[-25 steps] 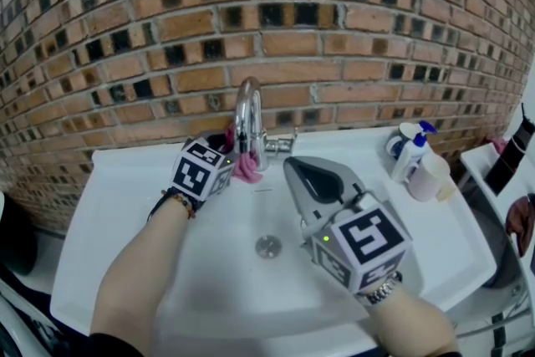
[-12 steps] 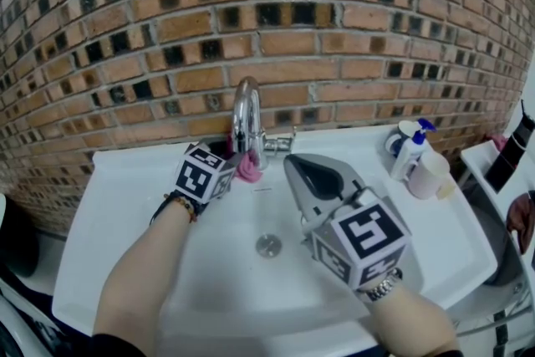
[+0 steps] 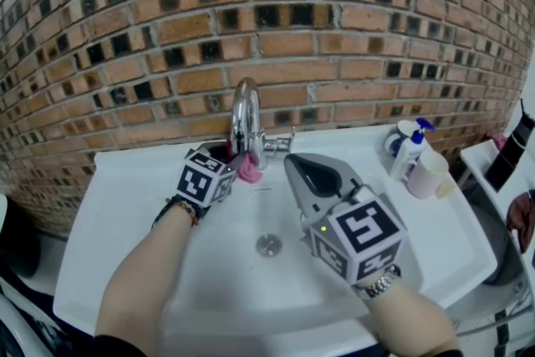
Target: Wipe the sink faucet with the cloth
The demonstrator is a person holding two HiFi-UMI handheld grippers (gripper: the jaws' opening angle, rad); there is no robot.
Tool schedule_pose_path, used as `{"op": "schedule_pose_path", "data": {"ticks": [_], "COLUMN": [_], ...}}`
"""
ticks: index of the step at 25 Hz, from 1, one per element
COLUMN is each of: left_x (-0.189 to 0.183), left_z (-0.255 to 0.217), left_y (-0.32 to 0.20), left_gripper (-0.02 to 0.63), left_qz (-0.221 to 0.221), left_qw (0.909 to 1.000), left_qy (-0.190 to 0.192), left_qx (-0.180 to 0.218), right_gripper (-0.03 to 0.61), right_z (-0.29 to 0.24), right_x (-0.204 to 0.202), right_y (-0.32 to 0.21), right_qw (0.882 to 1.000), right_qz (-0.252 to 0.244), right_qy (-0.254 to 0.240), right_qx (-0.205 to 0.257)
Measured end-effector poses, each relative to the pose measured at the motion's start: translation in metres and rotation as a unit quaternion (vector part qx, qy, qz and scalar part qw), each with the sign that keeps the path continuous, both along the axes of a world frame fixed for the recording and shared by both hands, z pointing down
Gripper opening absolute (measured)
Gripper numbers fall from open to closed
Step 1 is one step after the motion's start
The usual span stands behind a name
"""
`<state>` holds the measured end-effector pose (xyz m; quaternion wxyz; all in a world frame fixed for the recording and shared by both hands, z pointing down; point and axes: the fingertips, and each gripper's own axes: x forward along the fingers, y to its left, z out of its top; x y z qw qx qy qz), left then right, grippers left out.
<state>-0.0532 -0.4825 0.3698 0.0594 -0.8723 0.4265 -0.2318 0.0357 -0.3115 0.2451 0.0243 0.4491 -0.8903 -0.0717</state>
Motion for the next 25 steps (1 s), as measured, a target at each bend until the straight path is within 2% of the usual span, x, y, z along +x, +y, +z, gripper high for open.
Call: {"op": "schedule_pose_path", "data": {"ticks": [8, 18, 25], "left_x": [-0.010, -0.003, 0.010], "left_z": [-0.005, -0.009, -0.008], "left_y": [0.008, 0.035, 0.045], "left_gripper": [0.104, 0.103, 0.103], "left_qz": [-0.020, -0.014, -0.005], "left_qw": [0.9985, 0.9968, 0.9974], "left_qy": [0.052, 0.078, 0.070], "left_qx": [0.003, 0.011, 0.014], "right_gripper": [0.011, 0.011, 0.011], "right_z": [0.004, 0.007, 0.007], "right_x": [0.001, 0.002, 0.001], "right_y": [-0.002, -0.004, -0.003], "right_qw": [1.000, 1.000, 1.000], "right_qz": [0.001, 0.009, 0.003], "right_qy": [0.004, 0.006, 0.007], "right_qx": [-0.004, -0.005, -0.008]}}
